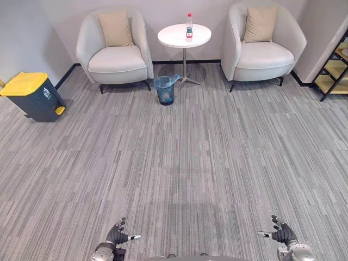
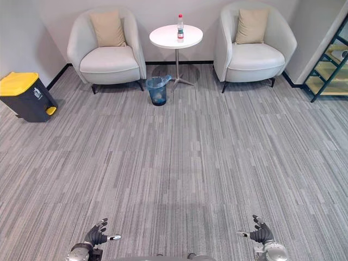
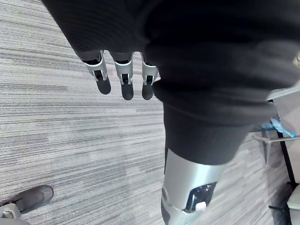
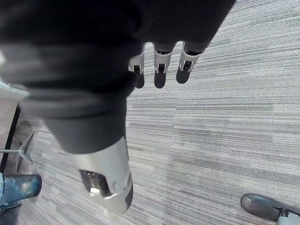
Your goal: Gather rubbish on tea table into small bin, then transfer packed bag to large trash can.
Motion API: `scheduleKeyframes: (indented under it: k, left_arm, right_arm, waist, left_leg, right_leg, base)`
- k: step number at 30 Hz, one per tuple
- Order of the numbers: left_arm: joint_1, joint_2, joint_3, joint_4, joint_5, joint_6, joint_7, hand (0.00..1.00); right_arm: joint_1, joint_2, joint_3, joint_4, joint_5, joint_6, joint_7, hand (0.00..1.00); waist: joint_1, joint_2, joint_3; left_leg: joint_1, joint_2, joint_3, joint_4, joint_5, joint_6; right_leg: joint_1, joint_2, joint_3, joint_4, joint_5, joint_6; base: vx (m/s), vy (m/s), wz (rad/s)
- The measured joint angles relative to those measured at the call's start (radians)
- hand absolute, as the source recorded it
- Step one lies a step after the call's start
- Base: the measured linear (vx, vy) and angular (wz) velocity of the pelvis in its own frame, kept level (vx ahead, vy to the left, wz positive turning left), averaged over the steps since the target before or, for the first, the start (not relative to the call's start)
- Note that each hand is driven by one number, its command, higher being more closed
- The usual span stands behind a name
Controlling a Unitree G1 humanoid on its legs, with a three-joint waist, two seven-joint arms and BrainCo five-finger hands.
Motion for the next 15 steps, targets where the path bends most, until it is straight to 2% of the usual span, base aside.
scheduleKeyframes:
  k: [7, 15]
  left_arm:
    - [0.002, -0.007, 0.003, 0.027, 0.001, 0.001, 0.002, 0.00]
    - [0.000, -0.007, 0.003, 0.029, 0.000, 0.001, 0.002, 0.00]
  right_arm:
    - [-0.006, 0.021, -0.005, 0.035, 0.021, 0.005, -0.014, 0.00]
    - [-0.022, 0.048, -0.006, 0.058, 0.066, 0.010, -0.013, 0.00]
  waist:
    - [-0.001, 0.004, -0.003]
    - [-0.001, 0.000, -0.005]
  left_leg:
    - [0.008, 0.000, 0.002, -0.024, 0.008, 0.011]
    - [0.013, 0.004, 0.012, -0.058, 0.026, 0.006]
  right_leg:
    - [0.000, 0.003, -0.003, -0.020, 0.012, -0.017]
    - [0.002, 0.013, 0.001, -0.058, 0.033, -0.023]
  base:
    - [-0.08, -0.012, 0.00]
    - [0.01, -0.014, -0.03]
